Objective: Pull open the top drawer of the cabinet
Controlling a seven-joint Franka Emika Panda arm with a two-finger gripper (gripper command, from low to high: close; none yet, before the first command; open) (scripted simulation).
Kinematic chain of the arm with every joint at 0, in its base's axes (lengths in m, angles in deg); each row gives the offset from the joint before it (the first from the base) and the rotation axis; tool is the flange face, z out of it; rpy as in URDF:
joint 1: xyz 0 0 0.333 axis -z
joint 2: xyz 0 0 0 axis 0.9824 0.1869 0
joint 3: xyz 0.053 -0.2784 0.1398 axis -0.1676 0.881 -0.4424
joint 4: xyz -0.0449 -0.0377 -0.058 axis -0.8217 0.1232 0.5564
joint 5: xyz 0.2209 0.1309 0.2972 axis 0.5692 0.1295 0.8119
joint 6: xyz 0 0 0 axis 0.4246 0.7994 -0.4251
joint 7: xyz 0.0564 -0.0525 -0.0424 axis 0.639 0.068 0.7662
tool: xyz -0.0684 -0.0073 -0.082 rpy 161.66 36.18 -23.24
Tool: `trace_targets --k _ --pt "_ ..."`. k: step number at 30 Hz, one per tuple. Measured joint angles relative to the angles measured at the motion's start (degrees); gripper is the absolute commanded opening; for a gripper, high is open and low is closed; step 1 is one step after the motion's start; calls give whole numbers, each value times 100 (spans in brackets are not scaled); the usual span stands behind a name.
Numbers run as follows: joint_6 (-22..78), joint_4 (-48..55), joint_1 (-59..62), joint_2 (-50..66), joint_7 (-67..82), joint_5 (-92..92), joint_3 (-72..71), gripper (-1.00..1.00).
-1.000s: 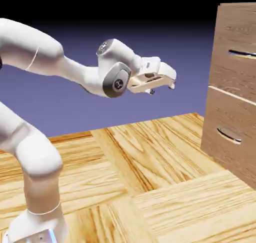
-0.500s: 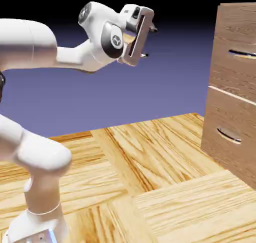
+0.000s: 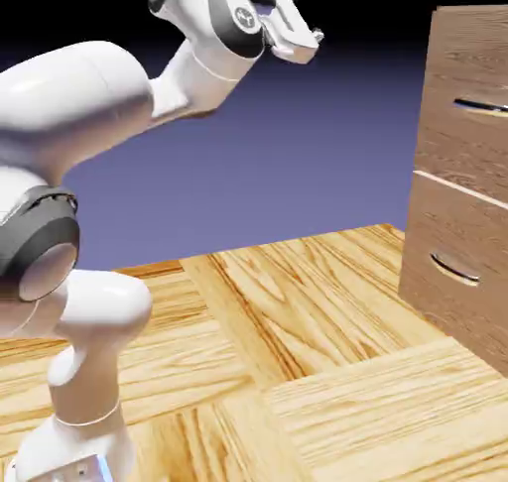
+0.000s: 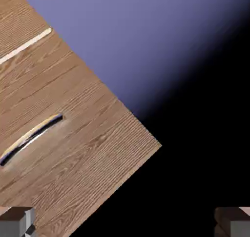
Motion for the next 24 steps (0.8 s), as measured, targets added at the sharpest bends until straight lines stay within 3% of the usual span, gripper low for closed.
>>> trace_targets --k 24 --pt "1133 2119 -3790 -1421 5980 -4448 2108 0"
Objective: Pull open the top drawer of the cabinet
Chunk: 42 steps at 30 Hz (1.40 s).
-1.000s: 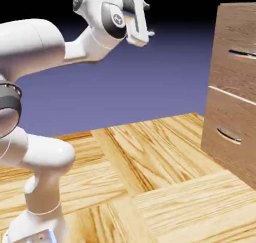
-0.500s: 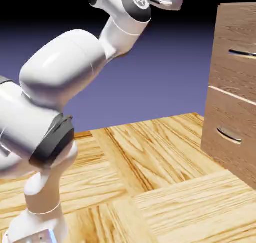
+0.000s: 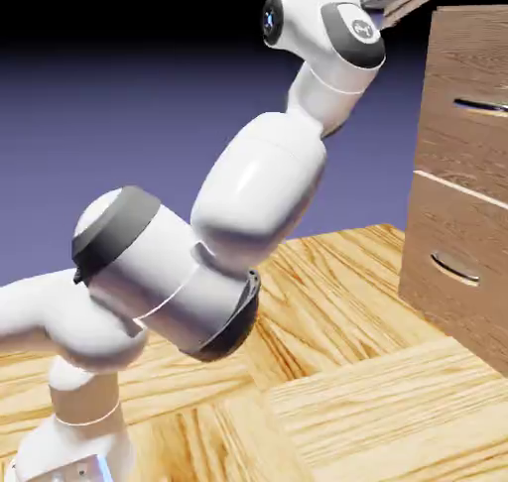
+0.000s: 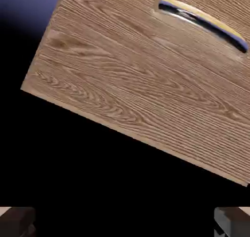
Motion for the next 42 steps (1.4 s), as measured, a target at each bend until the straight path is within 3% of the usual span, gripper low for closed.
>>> trace_targets --k 17,26,27,29,42 --pt "802 1501 -2685 -1006 4236 -3151 1493 0" --pt "267 3005 -3654 -1052 4802 -3211 1658 0" --pt "207 3159 -3747 -1053 4847 -3206 1670 -100" --pt "207 3159 -3747 -1053 4847 -3206 1670 -100" --pt "1271 461 -2126 -1090 4149 -3259 1361 -100"
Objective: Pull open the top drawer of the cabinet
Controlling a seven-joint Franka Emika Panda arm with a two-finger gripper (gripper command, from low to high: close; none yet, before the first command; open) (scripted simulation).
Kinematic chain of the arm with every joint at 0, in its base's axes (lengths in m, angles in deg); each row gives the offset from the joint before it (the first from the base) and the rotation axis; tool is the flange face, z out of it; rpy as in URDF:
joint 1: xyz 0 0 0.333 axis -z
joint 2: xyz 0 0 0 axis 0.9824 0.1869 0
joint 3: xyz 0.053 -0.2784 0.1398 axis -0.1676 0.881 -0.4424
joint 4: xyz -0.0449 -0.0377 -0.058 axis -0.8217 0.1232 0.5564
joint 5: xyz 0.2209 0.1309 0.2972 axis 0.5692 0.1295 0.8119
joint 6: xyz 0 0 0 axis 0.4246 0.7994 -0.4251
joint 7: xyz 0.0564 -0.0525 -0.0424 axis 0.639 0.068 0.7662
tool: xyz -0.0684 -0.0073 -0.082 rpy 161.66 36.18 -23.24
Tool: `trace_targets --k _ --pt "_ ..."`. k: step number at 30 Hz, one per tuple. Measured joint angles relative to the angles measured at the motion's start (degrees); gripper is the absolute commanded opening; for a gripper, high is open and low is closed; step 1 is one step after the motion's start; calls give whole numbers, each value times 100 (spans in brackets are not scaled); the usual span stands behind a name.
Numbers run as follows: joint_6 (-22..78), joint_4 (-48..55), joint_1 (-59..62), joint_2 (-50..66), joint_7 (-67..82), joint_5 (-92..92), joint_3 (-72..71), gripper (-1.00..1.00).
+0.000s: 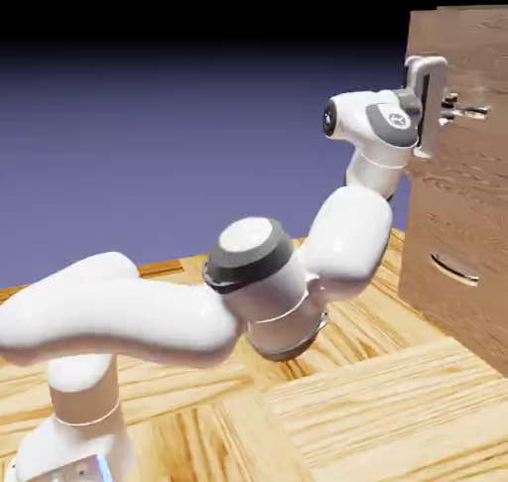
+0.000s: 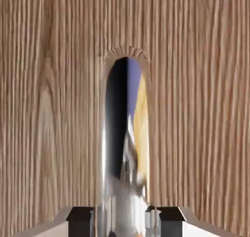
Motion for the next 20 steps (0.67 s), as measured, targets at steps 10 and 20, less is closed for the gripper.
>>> trace_targets --k 10,20 --pt "809 -2076 1299 -96 -369 258 -485 -100" --pt "1365 -3548 2255 -280 -530 684 -1037 100"
